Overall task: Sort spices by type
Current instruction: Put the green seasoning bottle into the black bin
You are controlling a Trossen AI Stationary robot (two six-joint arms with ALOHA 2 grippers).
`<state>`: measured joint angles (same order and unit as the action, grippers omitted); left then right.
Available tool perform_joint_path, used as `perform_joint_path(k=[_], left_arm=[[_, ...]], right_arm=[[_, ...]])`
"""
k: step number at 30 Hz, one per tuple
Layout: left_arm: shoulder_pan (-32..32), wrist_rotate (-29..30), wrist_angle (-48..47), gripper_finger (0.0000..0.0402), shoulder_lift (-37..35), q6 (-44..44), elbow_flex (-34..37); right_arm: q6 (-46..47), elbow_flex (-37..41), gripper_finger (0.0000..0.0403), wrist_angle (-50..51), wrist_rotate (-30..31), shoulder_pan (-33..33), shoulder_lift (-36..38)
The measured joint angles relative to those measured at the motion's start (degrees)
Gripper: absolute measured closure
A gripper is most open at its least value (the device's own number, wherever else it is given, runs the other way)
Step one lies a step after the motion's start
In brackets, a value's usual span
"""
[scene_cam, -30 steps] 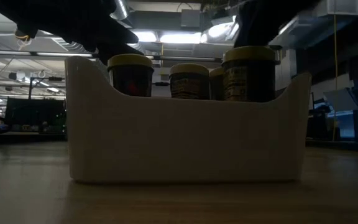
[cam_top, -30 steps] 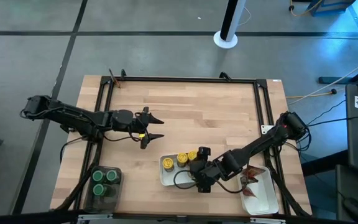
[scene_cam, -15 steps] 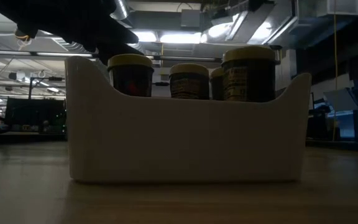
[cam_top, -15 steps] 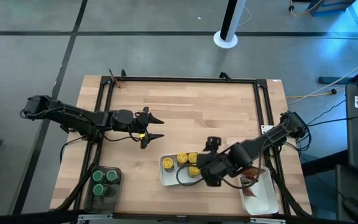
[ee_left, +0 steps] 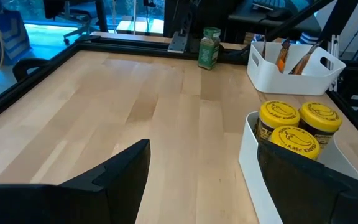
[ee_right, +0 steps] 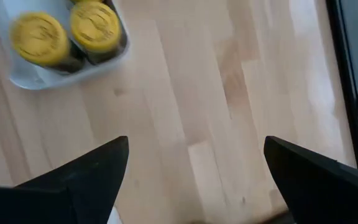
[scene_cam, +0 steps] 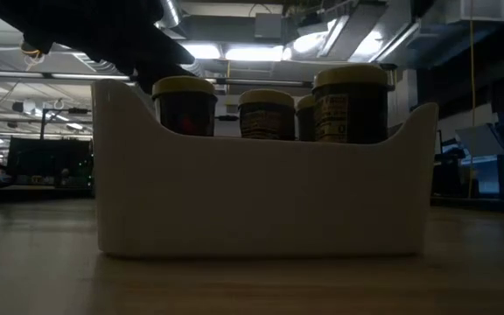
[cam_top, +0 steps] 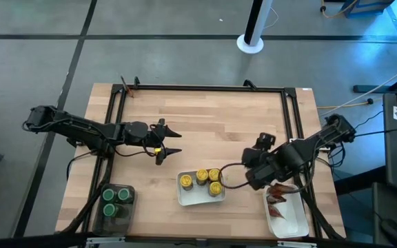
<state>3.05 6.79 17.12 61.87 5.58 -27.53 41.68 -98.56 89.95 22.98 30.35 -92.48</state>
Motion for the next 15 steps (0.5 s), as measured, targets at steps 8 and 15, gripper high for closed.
perform_joint_path(k=[8, 15], left_arm=[[-0.02, 0.00, -0.17, 0.0121, -0.02, 0.00, 0.00], [-0.02, 0.00, -0.23, 0.0121, -0.02, 0.01, 0.00]], right_arm=[[1.54, 12.65, 0.0031, -0.02, -3.93, 0.00, 10.00], [4.77, 25.04, 0.0031, 0.11, -7.37, -0.01, 20.43]])
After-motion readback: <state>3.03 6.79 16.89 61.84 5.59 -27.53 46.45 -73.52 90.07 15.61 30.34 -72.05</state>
